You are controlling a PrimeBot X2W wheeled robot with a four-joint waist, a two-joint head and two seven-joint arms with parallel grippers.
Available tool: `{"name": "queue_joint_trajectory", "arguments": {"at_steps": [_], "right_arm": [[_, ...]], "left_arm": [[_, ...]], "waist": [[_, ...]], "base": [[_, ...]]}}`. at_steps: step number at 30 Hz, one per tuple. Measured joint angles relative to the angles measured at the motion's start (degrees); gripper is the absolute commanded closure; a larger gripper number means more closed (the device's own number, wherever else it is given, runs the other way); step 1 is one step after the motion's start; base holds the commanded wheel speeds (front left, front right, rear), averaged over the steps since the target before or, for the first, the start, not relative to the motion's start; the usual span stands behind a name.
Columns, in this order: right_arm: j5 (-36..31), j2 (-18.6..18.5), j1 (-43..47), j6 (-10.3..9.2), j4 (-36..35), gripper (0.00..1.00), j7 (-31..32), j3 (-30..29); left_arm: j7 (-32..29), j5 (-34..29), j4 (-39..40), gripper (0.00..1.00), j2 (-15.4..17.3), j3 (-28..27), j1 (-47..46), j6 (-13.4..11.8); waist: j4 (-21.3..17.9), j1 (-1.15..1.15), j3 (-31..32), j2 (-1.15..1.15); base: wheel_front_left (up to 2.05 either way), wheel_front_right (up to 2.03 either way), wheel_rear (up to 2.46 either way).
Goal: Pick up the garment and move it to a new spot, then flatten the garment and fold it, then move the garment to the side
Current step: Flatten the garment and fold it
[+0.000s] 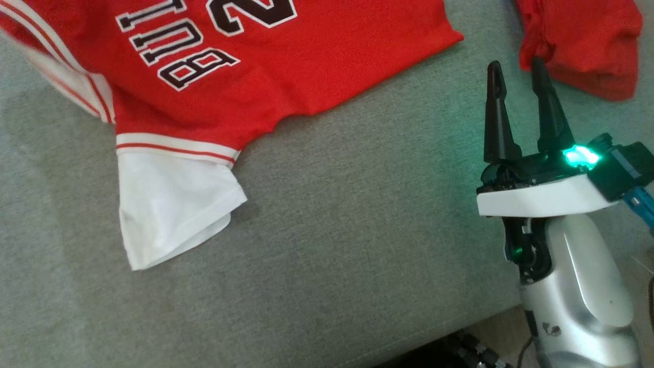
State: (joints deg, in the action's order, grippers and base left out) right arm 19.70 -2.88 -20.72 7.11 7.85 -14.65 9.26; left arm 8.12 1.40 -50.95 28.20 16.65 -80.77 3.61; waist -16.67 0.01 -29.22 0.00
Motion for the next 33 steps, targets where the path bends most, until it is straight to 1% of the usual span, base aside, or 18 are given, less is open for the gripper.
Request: {"name": "queue_joint_trajectory", "arguments": {"at_steps": [5, 9, 15, 16, 21, 26, 30, 33], "right_arm": [[-0.03, 0.00, 0.02, 0.00, 0.07, 0.00, 0.00, -0.13], [-0.81, 0.01, 0.05, 0.00, 0.48, 0.00, -0.01, -0.78], [-3.00, -0.01, 0.23, 0.00, 2.24, 0.00, -0.01, -2.89], [-3.00, -0.01, 0.23, 0.00, 2.24, 0.00, -0.01, -2.89], [-4.61, -0.01, 0.92, 0.00, 3.55, 0.00, -0.02, -4.69], [-5.09, 0.00, 4.95, 0.00, 4.86, 0.00, -0.03, -5.63], [-5.09, 0.00, 7.55, 0.00, 5.16, 0.00, -0.03, -6.00], [-4.83, 0.00, 8.47, 0.00, 5.16, 0.00, -0.03, -5.83]], "left_arm": [[3.77, 0.38, -5.27, 0.00, -2.55, 0.08, 0.05, -1.11], [5.53, 3.14, -7.43, 0.00, -4.47, -0.48, 2.06, -1.07], [6.33, 7.47, -6.45, 0.00, -8.08, -2.04, 11.37, 0.51], [6.33, 7.47, -6.45, 0.00, -8.08, -2.04, 11.37, 0.51], [6.42, 10.70, 1.49, 0.00, -10.70, -3.90, 21.64, 0.49], [6.50, 13.48, 8.14, 0.00, -13.11, -5.26, 34.69, 0.42], [6.50, 14.83, 12.41, 0.00, -14.80, -5.31, 45.15, -0.35], [6.49, 14.91, 15.74, 0.00, -15.28, -5.19, 51.37, -1.82]], "waist": [[1.49, -0.01, 0.69, 0.00], [3.55, -0.01, 2.14, 0.00], [7.07, -0.01, 5.92, 0.00], [7.07, -0.01, 5.92, 0.00], [9.91, -0.02, 10.03, 0.00], [12.46, -0.03, 14.73, 0.01], [14.33, -0.03, 17.88, 0.01], [15.51, -0.02, 19.26, 0.01]], "base": [[0.00, 0.00, 0.00], [0.00, 0.00, 0.00], [0.00, 0.00, 0.00], [0.00, 0.00, 0.00], [0.00, 0.00, 0.00], [0.00, 0.00, 0.00], [0.00, 0.00, 0.00], [0.00, 0.00, 0.00]]}}
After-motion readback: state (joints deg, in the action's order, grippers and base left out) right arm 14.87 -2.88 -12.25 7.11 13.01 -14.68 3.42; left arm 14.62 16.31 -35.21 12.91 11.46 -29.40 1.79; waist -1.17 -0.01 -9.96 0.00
